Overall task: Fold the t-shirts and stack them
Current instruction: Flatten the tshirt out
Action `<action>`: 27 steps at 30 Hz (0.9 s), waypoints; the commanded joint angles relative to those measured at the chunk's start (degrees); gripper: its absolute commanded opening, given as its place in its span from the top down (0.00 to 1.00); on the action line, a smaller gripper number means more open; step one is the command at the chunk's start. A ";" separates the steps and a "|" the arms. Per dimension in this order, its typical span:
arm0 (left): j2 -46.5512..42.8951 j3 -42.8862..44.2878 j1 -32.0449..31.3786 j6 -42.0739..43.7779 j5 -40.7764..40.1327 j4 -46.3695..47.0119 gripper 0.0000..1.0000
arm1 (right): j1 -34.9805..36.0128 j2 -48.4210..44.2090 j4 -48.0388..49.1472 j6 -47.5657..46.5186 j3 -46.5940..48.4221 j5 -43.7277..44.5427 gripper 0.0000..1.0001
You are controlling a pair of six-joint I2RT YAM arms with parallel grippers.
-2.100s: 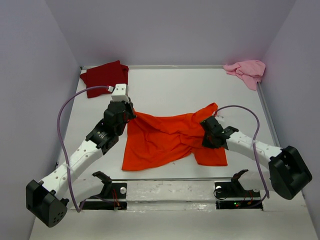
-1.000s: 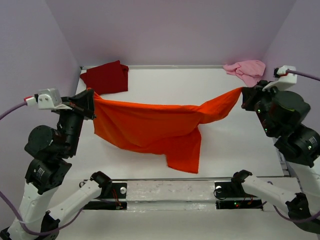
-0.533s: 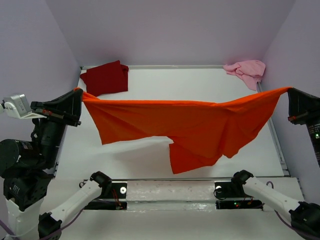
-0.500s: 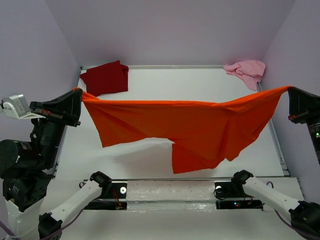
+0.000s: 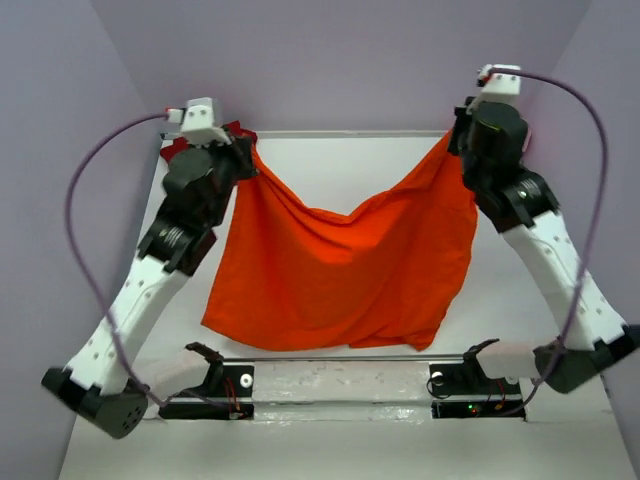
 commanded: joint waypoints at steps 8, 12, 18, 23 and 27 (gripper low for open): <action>18.16 2.14 7.86 4.57 -1.73 14.48 1.00 | -9.65 21.09 3.43 5.43 9.86 -4.45 1.00; 14.22 4.08 7.68 5.72 -0.50 13.43 1.00 | -9.65 15.49 3.16 5.08 10.58 -9.36 1.00; -2.38 0.83 3.30 7.21 -1.73 8.25 1.00 | -9.65 -1.65 3.34 5.69 -0.04 -15.43 1.00; -17.24 -4.09 0.21 2.04 0.21 -1.33 1.00 | -9.65 -22.56 -4.29 8.32 -8.39 -19.12 1.00; -27.61 -7.69 0.12 -2.71 0.29 -7.65 1.00 | -9.65 -35.50 -12.10 10.52 -10.35 -20.80 1.00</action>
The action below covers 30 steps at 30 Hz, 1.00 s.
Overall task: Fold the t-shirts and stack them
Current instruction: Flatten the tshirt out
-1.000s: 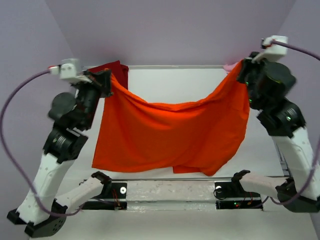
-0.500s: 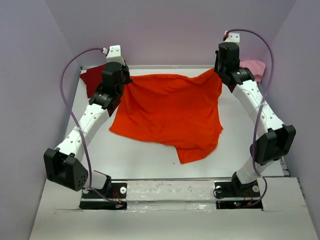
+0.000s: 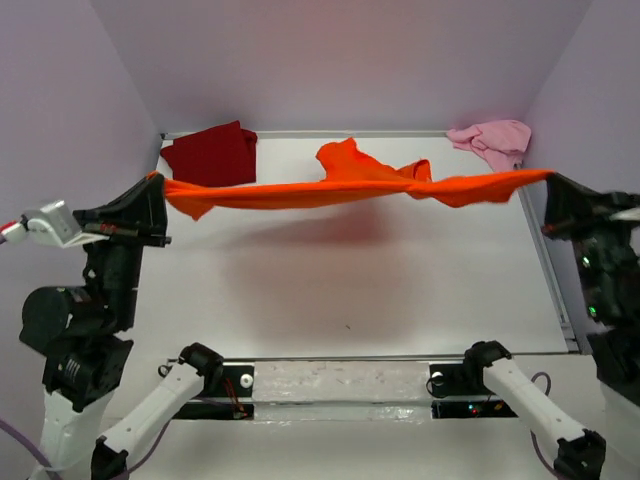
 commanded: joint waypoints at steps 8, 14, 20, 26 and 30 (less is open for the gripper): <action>3.01 8.43 0.48 -4.63 3.37 -9.78 1.00 | 0.06 2.64 -9.54 1.26 16.43 -2.80 1.00; 18.56 25.02 -0.84 -1.99 0.48 -8.29 1.00 | 0.06 23.82 -10.59 -0.85 41.88 2.02 1.00; 34.65 32.98 -2.07 0.73 -5.24 -6.80 1.00 | 0.06 41.85 -8.76 -3.84 48.90 8.27 1.00; 41.42 15.70 6.43 -0.39 -1.29 5.22 1.00 | -1.25 43.79 10.40 -5.35 18.72 15.39 1.00; 49.15 6.97 13.03 0.12 -1.26 15.61 1.00 | -3.72 50.02 20.23 -3.58 7.16 16.37 1.00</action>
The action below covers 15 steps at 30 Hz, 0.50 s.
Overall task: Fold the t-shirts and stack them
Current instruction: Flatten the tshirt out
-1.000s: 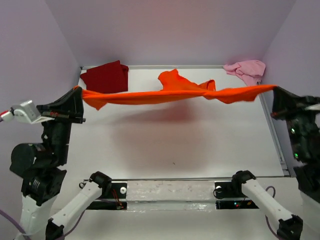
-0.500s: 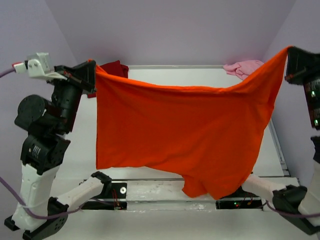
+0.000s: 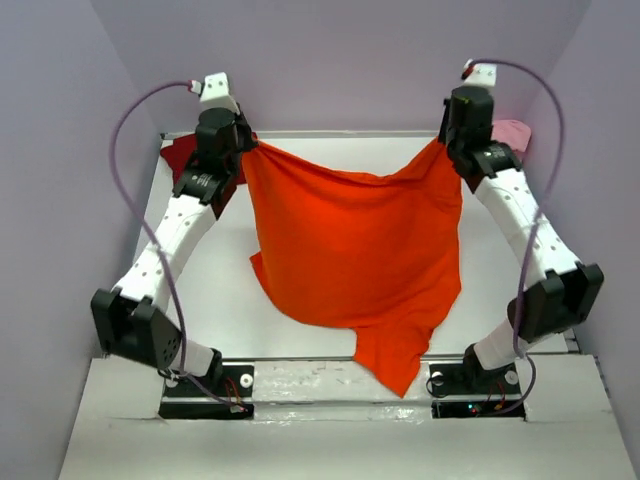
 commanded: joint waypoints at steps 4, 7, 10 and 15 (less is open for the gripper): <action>14.42 -9.10 6.62 0.60 -4.99 21.04 1.00 | -3.55 14.91 16.17 2.34 -7.16 3.53 1.00; 22.58 -5.96 7.95 0.78 -3.51 19.60 1.00 | -4.26 20.04 16.25 3.41 -4.96 2.39 1.00; 27.79 -1.12 8.30 1.04 -1.49 18.09 1.00 | -4.26 24.09 16.43 2.62 -3.03 1.34 1.00; 31.23 2.14 8.30 -0.19 2.73 18.44 1.00 | -4.26 25.33 16.08 3.40 -2.06 -4.28 1.00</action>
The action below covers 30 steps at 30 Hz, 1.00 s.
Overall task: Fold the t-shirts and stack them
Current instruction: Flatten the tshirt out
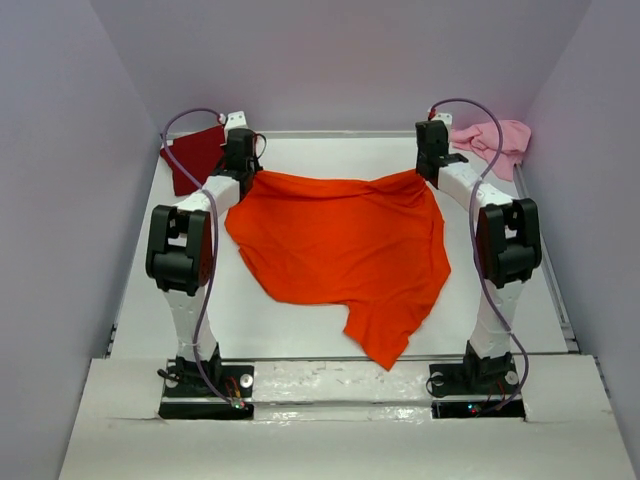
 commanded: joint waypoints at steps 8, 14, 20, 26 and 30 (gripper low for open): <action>-4.33 3.57 0.06 -0.21 4.43 5.70 1.00 | -0.26 -6.69 2.03 4.12 2.54 -7.66 1.00; -13.82 -0.91 0.06 -0.38 4.26 6.48 1.00 | -0.26 -14.05 -0.27 4.91 -0.26 -6.25 1.00; -15.32 5.38 -1.16 -0.39 6.19 3.06 1.00 | -0.26 -16.88 -0.88 4.03 0.97 -6.16 1.00; -25.41 6.20 -9.42 7.62 -1.45 0.43 1.00 | -0.26 -27.42 -0.35 2.63 -1.85 -7.74 1.00; -36.30 1.82 -11.89 5.16 -0.14 -3.35 1.00 | -0.26 -36.73 -3.68 3.50 -4.13 -9.15 1.00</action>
